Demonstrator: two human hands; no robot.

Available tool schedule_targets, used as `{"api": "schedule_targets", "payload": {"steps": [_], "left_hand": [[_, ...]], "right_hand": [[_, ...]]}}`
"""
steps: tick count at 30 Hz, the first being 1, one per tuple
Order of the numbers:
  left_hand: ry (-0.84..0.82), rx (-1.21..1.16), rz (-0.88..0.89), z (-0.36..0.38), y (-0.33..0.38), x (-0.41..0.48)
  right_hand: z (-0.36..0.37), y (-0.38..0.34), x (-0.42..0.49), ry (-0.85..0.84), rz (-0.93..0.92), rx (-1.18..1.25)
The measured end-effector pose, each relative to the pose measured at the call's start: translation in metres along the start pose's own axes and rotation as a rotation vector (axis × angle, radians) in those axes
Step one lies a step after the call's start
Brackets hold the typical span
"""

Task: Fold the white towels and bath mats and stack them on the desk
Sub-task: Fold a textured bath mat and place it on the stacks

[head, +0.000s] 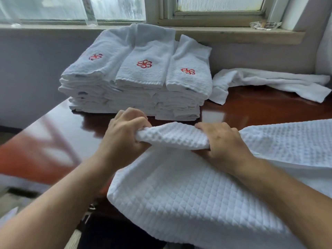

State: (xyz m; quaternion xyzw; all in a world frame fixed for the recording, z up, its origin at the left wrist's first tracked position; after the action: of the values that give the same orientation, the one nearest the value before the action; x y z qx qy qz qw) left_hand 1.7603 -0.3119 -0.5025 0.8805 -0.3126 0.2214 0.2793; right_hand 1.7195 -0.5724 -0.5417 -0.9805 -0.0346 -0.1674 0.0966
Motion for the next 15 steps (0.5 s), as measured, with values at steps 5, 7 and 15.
{"api": "schedule_targets", "payload": {"steps": [5,7,15], "left_hand": [[-0.296,-0.067,-0.287,0.025,-0.027,-0.035],[-0.203,-0.085,-0.262,0.024,-0.030,-0.033],[-0.046,0.439,0.027,0.044,-0.052,0.028]], "right_hand": [[0.004,-0.006,0.002,-0.034,-0.052,0.086],[0.003,-0.005,0.004,0.012,-0.028,0.127],[0.016,0.001,0.045,0.151,0.053,0.062]]}}
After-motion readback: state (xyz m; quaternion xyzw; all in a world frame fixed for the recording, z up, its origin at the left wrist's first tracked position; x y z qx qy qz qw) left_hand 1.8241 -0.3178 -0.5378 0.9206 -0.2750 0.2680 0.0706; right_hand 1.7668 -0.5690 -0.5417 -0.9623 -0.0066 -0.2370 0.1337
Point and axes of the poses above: each hand's wrist, its own x-axis towards the middle knuckle, its own z-axis out of the palm, y = z × x, the point moved 4 cm from there along x, towards the middle knuckle, and after that the axes turned 2 degrees about z, right-handed, at the moved point
